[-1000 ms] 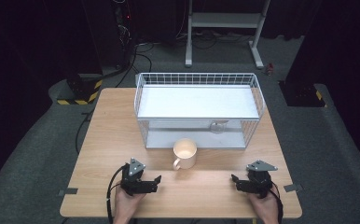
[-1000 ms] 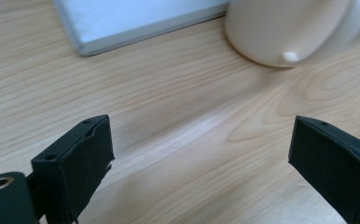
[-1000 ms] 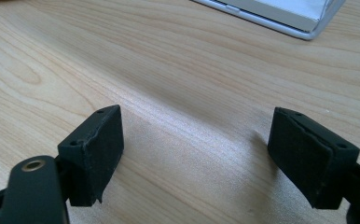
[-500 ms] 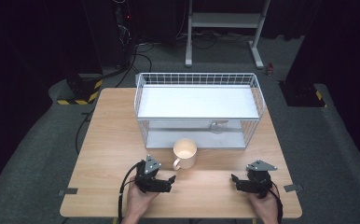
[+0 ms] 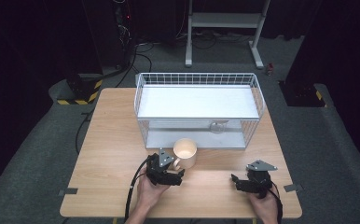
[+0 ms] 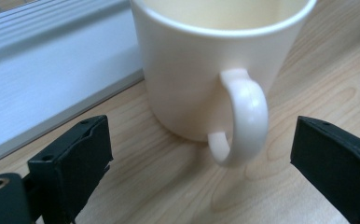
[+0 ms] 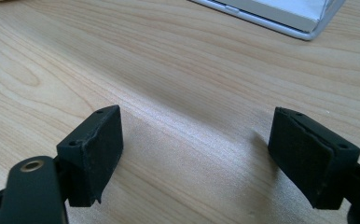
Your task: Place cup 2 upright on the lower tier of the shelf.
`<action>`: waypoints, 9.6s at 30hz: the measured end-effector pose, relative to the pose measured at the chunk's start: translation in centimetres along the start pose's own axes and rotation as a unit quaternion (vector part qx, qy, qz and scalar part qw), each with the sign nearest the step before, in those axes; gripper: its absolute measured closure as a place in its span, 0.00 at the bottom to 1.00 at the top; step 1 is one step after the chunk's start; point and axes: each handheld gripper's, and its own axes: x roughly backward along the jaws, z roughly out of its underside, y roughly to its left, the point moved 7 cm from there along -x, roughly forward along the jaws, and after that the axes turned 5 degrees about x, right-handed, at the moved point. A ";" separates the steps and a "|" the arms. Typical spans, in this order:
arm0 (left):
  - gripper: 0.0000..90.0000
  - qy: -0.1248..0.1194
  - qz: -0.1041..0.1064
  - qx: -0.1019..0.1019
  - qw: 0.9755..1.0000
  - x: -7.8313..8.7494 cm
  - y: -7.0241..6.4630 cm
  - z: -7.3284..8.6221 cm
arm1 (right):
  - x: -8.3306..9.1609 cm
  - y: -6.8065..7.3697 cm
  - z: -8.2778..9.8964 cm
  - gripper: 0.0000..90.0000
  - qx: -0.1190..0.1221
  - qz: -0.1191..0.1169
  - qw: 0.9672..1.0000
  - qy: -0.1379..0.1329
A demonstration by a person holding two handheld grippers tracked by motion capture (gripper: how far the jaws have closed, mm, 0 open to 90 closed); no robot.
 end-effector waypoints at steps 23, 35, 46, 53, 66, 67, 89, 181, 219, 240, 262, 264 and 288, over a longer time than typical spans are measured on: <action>0.04 -0.009 0.001 0.014 1.000 -2.8 -0.6 -2.0 | 0.0 0.0 0.0 0.20 0.002 0.000 1.000 -0.001; 0.05 -0.017 0.001 0.024 1.000 -3.7 -0.8 -2.4 | 0.0 0.0 0.0 0.20 0.002 0.000 1.000 0.000; 0.07 -0.030 -0.002 0.023 0.999 -4.3 -0.9 -2.7 | 0.0 0.0 0.0 0.20 0.001 0.000 1.000 0.000; 0.08 -0.026 -0.010 0.017 0.999 -4.7 -1.0 -2.9 | 0.0 0.0 0.0 0.20 -0.001 0.000 1.000 0.000; 0.09 -0.028 -0.015 0.013 0.999 -4.7 -1.1 -3.1 | 0.0 0.0 0.0 0.20 -0.001 0.001 1.000 0.000; 0.09 -0.029 -0.017 0.012 0.999 -4.7 -1.1 -3.2 | 0.0 0.0 0.0 0.20 -0.001 0.001 1.000 0.000; 0.10 -0.047 -0.023 0.014 0.999 -3.0 -0.8 -4.4 | 0.0 0.0 0.0 0.20 -0.001 0.001 1.000 0.001; 0.00 -0.028 -0.086 0.023 0.996 -5.7 2.7 -6.1 | 0.0 0.0 0.0 0.20 0.000 0.000 1.000 0.000; 0.31 -0.007 -0.110 0.052 0.993 -5.9 3.4 -4.2 | -0.1 0.0 -0.1 0.20 0.001 0.000 1.000 0.000; 0.60 -0.007 -0.116 0.055 0.992 -7.1 4.3 -5.0 | -0.1 0.0 -0.1 0.20 0.000 0.000 1.000 0.000; 0.79 0.001 -0.116 0.063 0.991 -8.2 5.3 -5.6 | -0.1 0.0 -0.1 0.20 -0.002 0.001 1.000 -0.001; 0.80 0.000 -0.115 0.068 0.991 -8.3 5.4 -5.7 | -0.1 0.0 -0.1 0.20 -0.002 0.001 1.000 -0.001; 0.57 -0.004 -0.096 0.089 0.991 -8.4 5.7 -6.0 | -0.1 0.0 -0.1 0.20 -0.002 0.001 1.000 -0.001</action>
